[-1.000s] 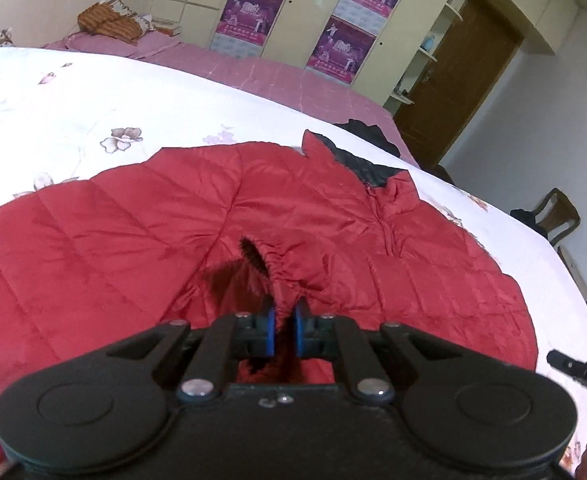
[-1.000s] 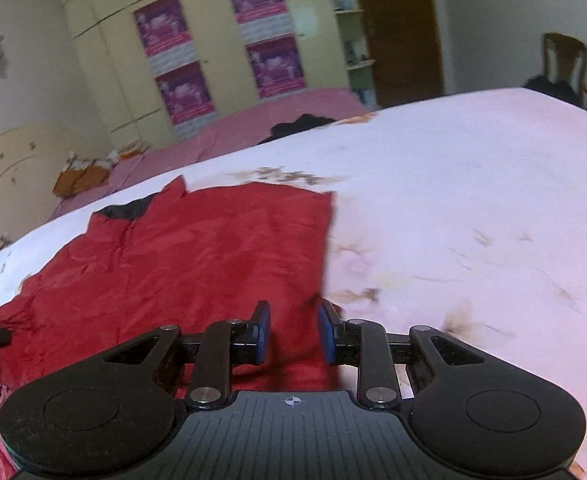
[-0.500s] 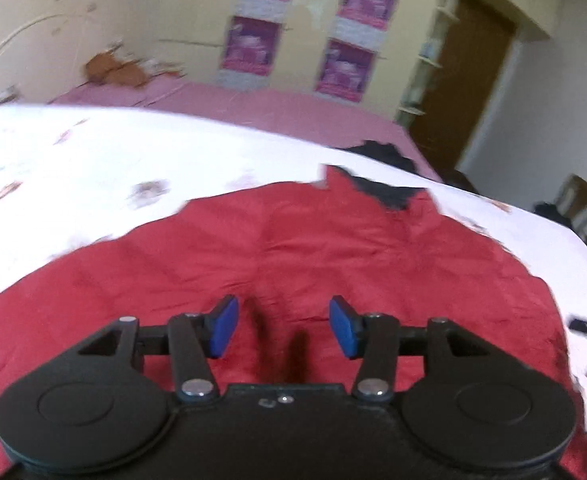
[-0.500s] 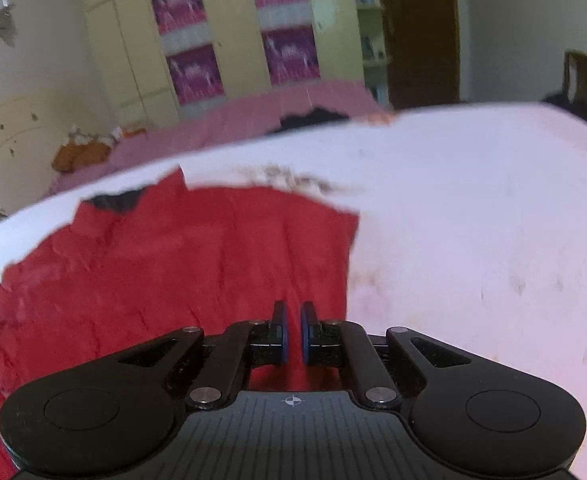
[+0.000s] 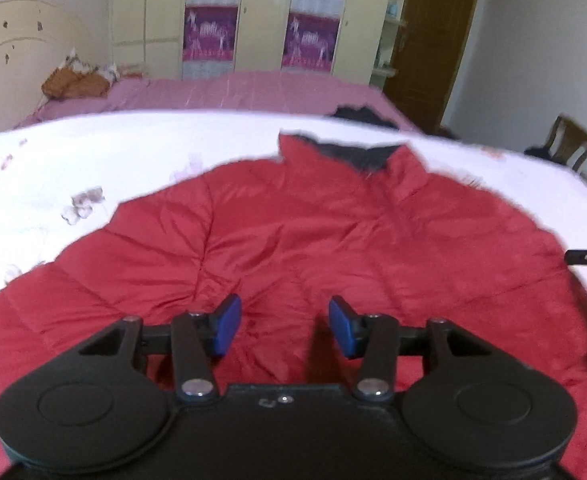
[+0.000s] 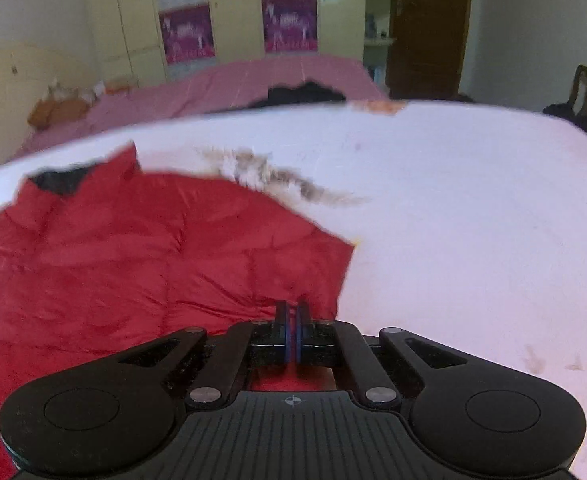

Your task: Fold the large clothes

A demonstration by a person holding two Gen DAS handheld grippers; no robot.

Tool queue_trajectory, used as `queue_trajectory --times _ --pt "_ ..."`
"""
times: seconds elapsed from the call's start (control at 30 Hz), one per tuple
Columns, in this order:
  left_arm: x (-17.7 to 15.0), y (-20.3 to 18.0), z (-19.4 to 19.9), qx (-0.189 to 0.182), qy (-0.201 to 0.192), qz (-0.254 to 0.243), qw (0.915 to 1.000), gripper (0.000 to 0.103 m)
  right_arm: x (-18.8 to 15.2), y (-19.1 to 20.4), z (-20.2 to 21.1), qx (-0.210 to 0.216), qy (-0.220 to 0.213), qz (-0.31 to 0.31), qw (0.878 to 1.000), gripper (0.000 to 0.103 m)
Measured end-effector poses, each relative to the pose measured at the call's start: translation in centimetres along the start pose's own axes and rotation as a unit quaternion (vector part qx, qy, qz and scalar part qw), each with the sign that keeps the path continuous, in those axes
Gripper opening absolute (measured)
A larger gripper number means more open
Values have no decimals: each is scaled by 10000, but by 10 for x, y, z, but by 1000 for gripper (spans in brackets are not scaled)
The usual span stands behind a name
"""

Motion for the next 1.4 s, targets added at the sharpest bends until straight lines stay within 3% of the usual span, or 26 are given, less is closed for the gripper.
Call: queue_trajectory --times 0.13,0.27,0.37,0.47,0.5,0.53,0.57,0.73,0.8,0.93,1.1,1.17,1.27,1.3,1.33,1.4 --pt "-18 -10 20 -75 -26 119 9999 49 -20 21 36 240 -118 151 9995 0" --pt "-39 -9 2 80 246 152 9996 49 -50 33 16 126 412 279 9987 0" --pt "-36 -7 0 164 266 207 9993 50 -48 32 18 62 396 191 9990 0" --pt "-32 -2 17 105 58 433 9990 73 -36 33 43 -12 27 101 9999 3" --pt "-32 1 26 108 -23 513 9986 82 -34 32 51 -89 -74 64 9999 9" --pt "-32 6 35 195 -113 552 9982 87 -33 31 59 -166 -163 31 9997 45" --pt "-34 12 43 321 -171 584 9976 90 -32 30 67 -224 -307 34 9993 72" --pt "-55 66 91 566 -281 1283 9897 86 -40 44 98 -44 -531 165 9984 72" --pt "-69 95 113 797 -331 1696 9817 74 -47 51 103 30 -508 193 9985 71" --pt "-108 160 165 967 -510 3023 9469 69 -60 67 105 202 -371 253 9988 67" --pt "-145 222 224 1209 -1025 4277 8899 69 -62 92 100 411 -274 432 9978 67" --pt "-157 245 239 1202 -1258 4844 8574 68 -59 103 99 474 -301 545 9969 67" --pt "-178 272 255 978 -1699 5689 7987 60 -52 122 98 559 -378 658 9956 67" --pt "-182 277 256 876 -1789 5856 7858 54 -49 127 98 596 -401 670 9952 67" --pt "-185 283 255 798 -1859 5983 7753 52 -48 131 98 620 -412 681 9949 67" --pt "-183 291 254 737 -1984 6026 7694 52 -45 138 98 636 -430 701 9946 67"
Point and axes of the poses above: each gripper's, at about its wrist camera, not at the fingertips, and z roughly against the way its jaws point, y to its left, x to its top, the point moved 8 cm from there along -z, roughly the way its jaws point, and after that the axes turned 10 degrees about z, right-handed, at the moved point
